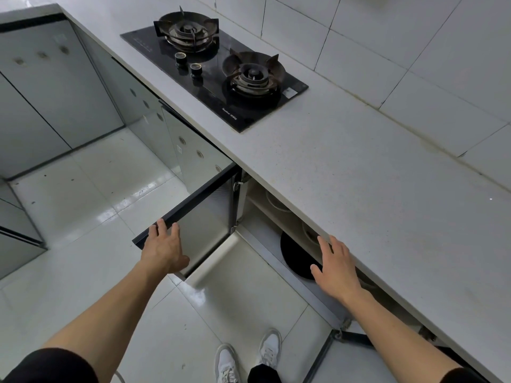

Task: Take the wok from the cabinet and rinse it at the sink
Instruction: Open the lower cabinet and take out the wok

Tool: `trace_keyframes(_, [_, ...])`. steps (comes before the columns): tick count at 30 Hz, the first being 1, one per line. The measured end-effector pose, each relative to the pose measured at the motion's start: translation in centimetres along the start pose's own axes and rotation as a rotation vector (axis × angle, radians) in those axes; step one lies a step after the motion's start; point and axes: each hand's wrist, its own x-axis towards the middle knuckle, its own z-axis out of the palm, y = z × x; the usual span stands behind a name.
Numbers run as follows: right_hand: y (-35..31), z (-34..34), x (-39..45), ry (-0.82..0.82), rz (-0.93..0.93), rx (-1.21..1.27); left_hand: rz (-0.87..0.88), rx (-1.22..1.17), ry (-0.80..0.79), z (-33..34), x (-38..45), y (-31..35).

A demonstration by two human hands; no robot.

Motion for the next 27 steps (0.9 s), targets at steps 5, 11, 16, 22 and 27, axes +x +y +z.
trace_keyframes(5, [0.6, -0.5, 0.6, -0.001, -0.024, -0.014, -0.03, -0.019, 0.01, -0.2, -0.2, 0.4])
trace_keyframes(11, [1.3, -1.0, 0.8, -0.02, -0.046, 0.014, -0.003, -0.075, 0.009, -0.7, -1.5, 3.5])
trace_keyframes(16, [2.3, -1.5, 1.0, -0.013, -0.082, 0.107, 0.039, -0.114, -0.031, -1.3, -2.6, 7.8])
trace_keyframes(22, [3.5, -0.9, 0.2, 0.009, -0.131, 0.17, 0.15, -0.089, -0.036, -1.7, -2.7, 12.9])
trace_keyframes(27, [4.0, 0.2, -1.9, 0.066, -0.047, 0.185, 0.294, -0.029, -0.08, -1.1, -1.7, 15.9])
